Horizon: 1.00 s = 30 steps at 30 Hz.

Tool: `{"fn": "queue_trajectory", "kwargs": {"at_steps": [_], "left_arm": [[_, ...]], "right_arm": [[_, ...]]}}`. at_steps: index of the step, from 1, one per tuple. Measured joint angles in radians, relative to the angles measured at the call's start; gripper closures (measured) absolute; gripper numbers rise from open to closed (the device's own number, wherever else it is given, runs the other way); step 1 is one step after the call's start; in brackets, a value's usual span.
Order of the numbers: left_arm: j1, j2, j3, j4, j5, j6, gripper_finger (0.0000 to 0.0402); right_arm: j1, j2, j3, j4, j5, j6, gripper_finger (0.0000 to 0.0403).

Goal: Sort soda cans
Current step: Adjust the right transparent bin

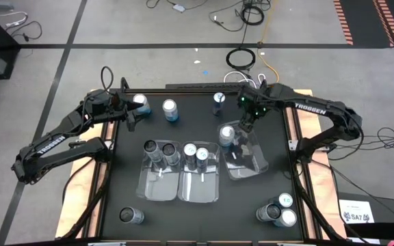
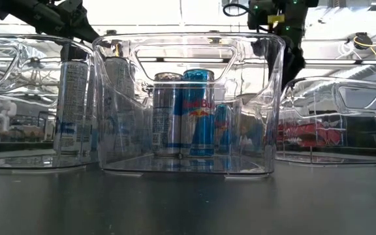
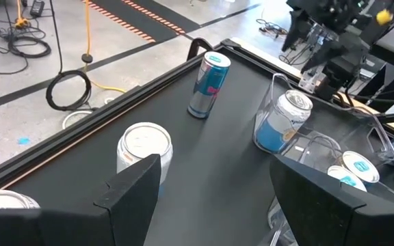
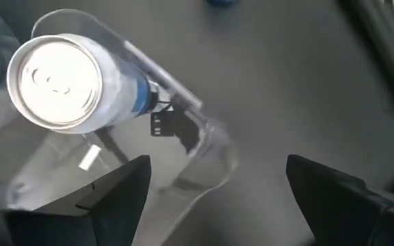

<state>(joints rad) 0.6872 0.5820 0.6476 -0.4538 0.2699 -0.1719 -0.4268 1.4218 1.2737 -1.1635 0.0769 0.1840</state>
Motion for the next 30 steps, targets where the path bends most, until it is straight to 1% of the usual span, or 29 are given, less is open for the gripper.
{"fn": "queue_trajectory", "kwargs": {"at_steps": [2,5,8,13,17,21,30], "left_arm": [[0.0,0.0,0.0,0.0,-0.001,0.0,0.0117],[0.0,0.0,0.0,0.0,-0.018,0.0,0.0117],[0.0,0.0,0.0,0.0,-0.039,0.0,0.0117],[0.0,0.0,0.0,0.0,-0.043,0.0,0.0117],[0.0,0.0,0.0,0.0,-0.043,0.0,0.0117],[0.0,0.0,0.0,-0.001,-0.043,-0.005,0.0117],[0.0,0.0,0.0,-0.004,-0.043,-0.006,0.0117]], "right_arm": [[-0.023,0.019,0.021,0.002,-0.006,-0.103,0.0072],[-0.045,0.073,0.042,-0.018,-0.055,-0.235,0.0077],[-0.046,0.129,0.045,-0.045,-0.056,-0.371,0.0082],[-0.043,0.186,0.045,0.017,-0.052,-0.501,0.0098],[-0.044,0.23,0.046,0.038,-0.052,-0.552,0.0117],[-0.045,0.276,0.039,0.029,-0.052,-0.561,0.0144],[-0.045,0.285,-0.034,0.039,-0.057,-0.522,0.0246]]}}
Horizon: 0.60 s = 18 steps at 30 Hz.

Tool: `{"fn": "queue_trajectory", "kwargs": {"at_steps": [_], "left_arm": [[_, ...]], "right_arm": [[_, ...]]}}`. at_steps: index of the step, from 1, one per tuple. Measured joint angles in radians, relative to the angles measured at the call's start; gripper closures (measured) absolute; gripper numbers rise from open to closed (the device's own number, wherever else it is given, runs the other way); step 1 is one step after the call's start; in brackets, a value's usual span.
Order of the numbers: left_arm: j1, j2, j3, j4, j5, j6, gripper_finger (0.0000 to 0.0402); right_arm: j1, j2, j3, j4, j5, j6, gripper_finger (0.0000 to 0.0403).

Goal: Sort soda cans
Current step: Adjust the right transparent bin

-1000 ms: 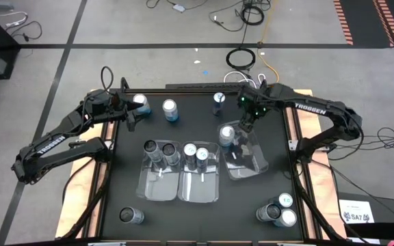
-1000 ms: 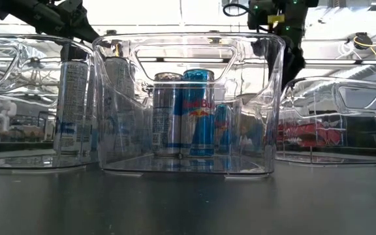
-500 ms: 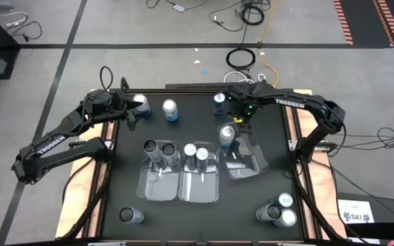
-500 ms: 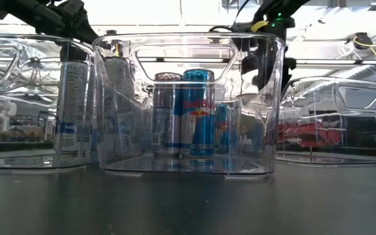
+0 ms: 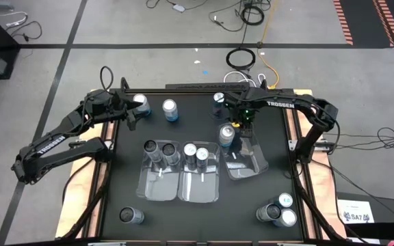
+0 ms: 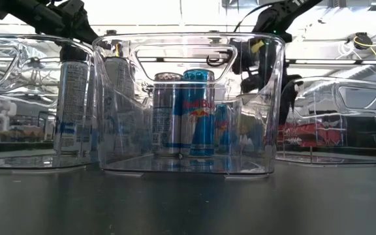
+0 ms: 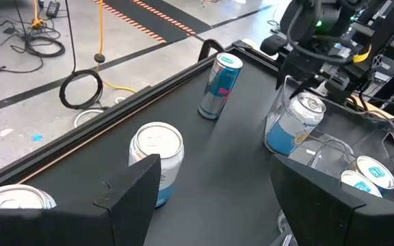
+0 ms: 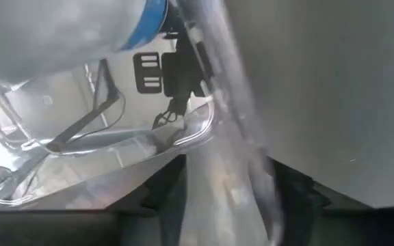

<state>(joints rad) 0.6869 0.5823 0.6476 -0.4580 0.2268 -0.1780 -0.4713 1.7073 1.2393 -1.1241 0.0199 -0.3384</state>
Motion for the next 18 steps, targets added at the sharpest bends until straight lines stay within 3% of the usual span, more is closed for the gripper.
{"fn": "queue_trajectory", "kwargs": {"at_steps": [8,18], "left_arm": [[0.0,0.0,0.0,0.0,0.0,0.0,0.0117],[0.0,0.0,0.0,0.0,0.004,0.001,0.0117]], "right_arm": [[0.002,-0.016,-0.073,0.038,-0.027,0.156,0.0317],[0.036,-0.128,-0.15,0.031,-0.029,0.304,0.0356]]}}
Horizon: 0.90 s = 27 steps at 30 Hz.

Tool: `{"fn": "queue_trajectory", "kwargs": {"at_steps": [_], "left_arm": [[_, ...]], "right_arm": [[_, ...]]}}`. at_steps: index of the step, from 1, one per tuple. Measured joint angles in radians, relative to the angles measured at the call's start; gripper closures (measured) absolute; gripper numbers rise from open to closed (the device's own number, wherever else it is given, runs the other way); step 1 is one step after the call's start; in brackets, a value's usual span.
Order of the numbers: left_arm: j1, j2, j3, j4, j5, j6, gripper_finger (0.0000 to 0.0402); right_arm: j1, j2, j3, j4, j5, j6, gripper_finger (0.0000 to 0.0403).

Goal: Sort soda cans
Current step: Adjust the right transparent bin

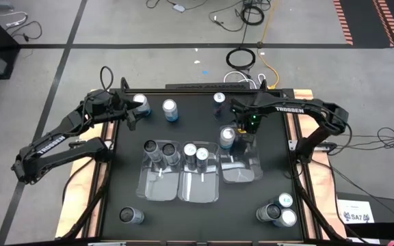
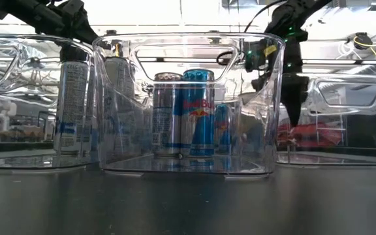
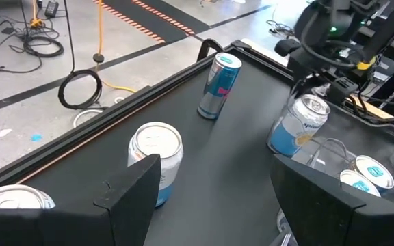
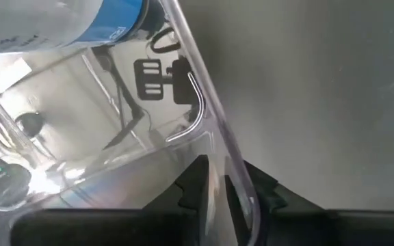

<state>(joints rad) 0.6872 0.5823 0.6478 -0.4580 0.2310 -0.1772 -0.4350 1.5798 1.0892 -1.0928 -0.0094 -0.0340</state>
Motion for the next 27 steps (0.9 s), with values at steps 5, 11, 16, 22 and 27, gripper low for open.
{"fn": "queue_trajectory", "kwargs": {"at_steps": [5,11,16,22,27], "left_arm": [[0.0,0.0,0.0,0.0,0.0,0.0,0.0117],[0.0,0.0,0.0,0.0,0.0,0.0,0.0117],[0.0,0.0,0.0,0.0,0.0,0.0,0.0117],[0.0,0.0,0.0,0.0,0.0,0.0,0.0117],[0.0,0.0,0.0,0.0,0.0,0.0,0.0117]], "right_arm": [[0.043,-0.043,-0.033,-0.009,0.0,0.061,0.037],[0.096,-0.071,-0.055,-0.03,-0.002,0.132,0.0386],[0.135,-0.096,-0.067,-0.048,-0.001,0.169,0.0389],[0.171,-0.116,-0.067,-0.095,0.002,0.232,0.039],[0.191,-0.125,-0.067,-0.102,0.004,0.293,0.039]]}}
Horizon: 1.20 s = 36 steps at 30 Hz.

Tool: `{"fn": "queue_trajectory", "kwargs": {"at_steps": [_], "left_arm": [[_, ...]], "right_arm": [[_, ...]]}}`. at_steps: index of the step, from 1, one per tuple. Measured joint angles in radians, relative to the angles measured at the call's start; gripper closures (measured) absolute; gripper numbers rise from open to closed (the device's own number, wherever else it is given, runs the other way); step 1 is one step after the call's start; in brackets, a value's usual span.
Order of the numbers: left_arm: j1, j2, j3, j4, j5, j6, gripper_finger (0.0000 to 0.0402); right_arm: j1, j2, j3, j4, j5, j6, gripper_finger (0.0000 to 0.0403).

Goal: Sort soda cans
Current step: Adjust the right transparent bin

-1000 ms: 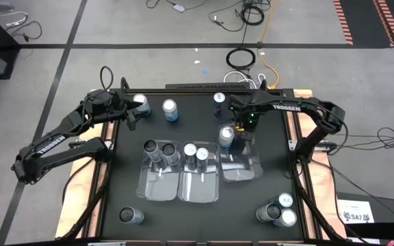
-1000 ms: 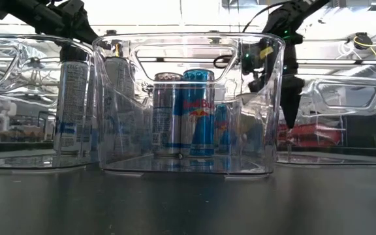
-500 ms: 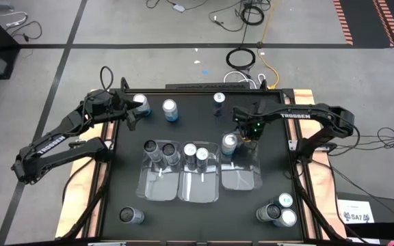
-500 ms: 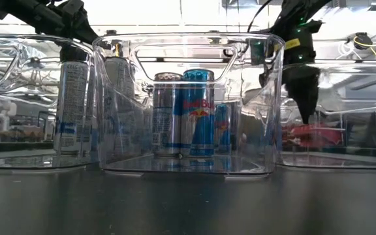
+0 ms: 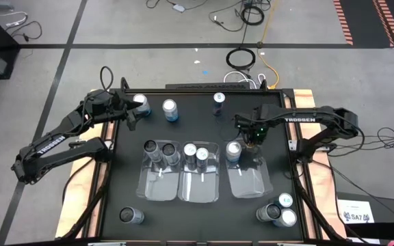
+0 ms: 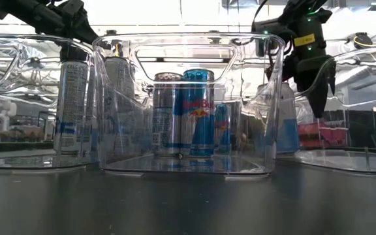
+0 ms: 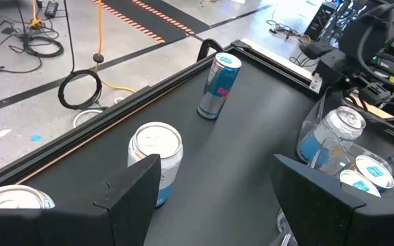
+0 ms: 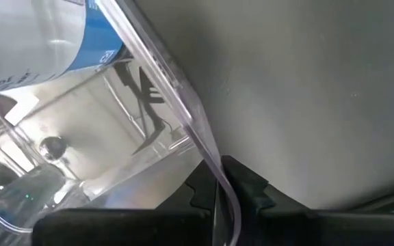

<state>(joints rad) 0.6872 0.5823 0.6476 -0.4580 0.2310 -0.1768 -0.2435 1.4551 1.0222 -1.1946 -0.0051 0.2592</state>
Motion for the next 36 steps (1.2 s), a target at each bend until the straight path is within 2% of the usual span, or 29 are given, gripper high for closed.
{"fn": "queue_trajectory", "kwargs": {"at_steps": [12,22,36], "left_arm": [[0.0,0.0,0.0,0.0,0.0,-0.001,0.0117],[0.0,0.0,0.0,-0.004,0.0,-0.002,0.0117],[0.0,0.0,0.0,-0.004,0.0,-0.002,0.0117]], "right_arm": [[0.026,0.0,0.0,-0.01,-0.003,0.117,0.039],[0.054,0.0,0.0,-0.013,0.001,0.125,0.0388],[0.059,-0.005,0.0,-0.019,0.011,0.14,0.031]]}}
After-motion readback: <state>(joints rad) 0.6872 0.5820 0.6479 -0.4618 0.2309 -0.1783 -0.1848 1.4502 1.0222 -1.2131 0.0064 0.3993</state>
